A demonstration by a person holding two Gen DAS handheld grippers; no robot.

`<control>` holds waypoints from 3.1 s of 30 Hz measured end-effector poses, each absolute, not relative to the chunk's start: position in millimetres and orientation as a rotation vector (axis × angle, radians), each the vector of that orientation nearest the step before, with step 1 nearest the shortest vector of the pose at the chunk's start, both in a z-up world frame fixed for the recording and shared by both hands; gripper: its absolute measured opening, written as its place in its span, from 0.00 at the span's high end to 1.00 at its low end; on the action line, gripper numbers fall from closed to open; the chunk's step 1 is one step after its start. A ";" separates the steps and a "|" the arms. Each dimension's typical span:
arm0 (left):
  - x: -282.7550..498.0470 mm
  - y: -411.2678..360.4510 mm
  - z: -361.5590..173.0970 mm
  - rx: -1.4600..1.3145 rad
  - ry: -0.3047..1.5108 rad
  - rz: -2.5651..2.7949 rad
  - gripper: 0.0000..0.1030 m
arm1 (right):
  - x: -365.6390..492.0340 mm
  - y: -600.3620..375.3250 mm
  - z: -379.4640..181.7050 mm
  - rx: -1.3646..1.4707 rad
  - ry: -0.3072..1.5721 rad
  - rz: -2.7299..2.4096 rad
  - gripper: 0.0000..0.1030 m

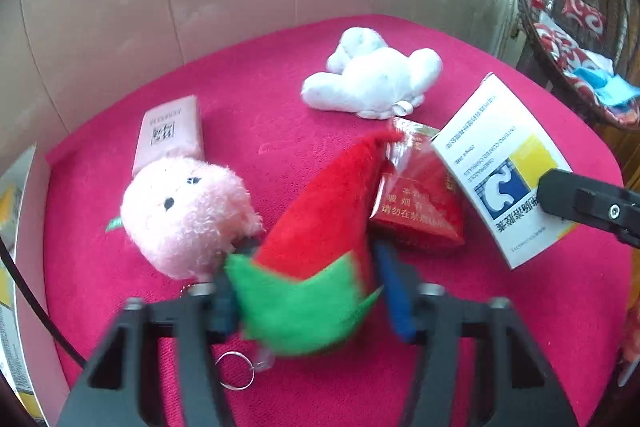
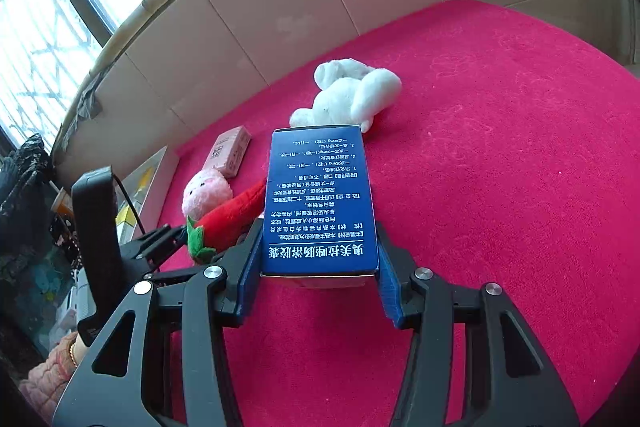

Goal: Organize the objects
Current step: 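Grasp the blue-white medicine box with the right gripper while the left grasps the elf hat plush, then carry the elf hat plush and blue-white box over the white tray with both grippers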

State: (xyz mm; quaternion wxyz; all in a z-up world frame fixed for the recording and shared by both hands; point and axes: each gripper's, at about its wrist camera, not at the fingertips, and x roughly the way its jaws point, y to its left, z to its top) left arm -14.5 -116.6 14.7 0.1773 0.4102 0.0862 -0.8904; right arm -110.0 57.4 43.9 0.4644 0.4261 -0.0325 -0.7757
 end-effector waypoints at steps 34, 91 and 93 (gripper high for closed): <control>86.0 -93.9 57.9 0.626 0.208 -2.449 0.63 | -62.6 66.0 46.8 0.859 0.025 -1.997 0.52; 242.7 -260.2 89.8 0.351 0.419 -2.069 0.62 | 49.8 -106.6 116.6 0.687 0.291 -1.767 0.52; 247.5 -266.8 87.9 0.358 0.451 -2.050 0.62 | 55.4 -114.9 116.6 0.691 0.297 -1.745 0.52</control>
